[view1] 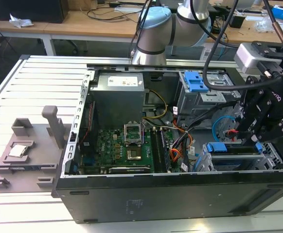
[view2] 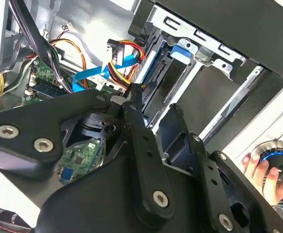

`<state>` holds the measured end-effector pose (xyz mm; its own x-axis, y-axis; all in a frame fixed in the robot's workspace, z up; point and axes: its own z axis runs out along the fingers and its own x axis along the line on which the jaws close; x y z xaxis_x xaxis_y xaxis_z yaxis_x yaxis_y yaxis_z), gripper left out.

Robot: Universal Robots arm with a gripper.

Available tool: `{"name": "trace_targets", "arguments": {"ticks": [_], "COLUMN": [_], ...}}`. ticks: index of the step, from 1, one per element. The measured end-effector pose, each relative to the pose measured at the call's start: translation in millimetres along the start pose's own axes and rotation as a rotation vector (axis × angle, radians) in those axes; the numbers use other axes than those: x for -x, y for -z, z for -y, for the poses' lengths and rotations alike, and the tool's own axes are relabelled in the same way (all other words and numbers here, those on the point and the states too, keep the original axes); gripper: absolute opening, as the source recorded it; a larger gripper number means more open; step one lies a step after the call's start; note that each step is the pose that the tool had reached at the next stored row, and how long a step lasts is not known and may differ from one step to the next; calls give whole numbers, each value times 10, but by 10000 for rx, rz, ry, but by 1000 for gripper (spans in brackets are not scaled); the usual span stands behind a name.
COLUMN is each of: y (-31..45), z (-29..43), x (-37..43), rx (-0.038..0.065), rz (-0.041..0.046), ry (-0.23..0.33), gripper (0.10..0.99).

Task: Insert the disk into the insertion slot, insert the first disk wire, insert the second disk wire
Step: 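Insert the first disk wire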

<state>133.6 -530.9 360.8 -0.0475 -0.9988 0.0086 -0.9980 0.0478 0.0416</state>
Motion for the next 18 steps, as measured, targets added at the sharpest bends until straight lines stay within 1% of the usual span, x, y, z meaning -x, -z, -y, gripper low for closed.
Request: {"name": "trace_targets", "arguments": {"ticks": [4, 7, 8, 9, 18], "y": [-1, -1, -1, -1, -2], "z": [0, 0, 0, 0, 0], "x": [0, 0, 0, 0, 1], "rx": [0, 0, 0, 0, -1], "rz": [-2, -4, -4, -5, -10], "ry": [-1, 0, 0, -1, -1], "gripper": [408, 216, 216, 157, 157]}}
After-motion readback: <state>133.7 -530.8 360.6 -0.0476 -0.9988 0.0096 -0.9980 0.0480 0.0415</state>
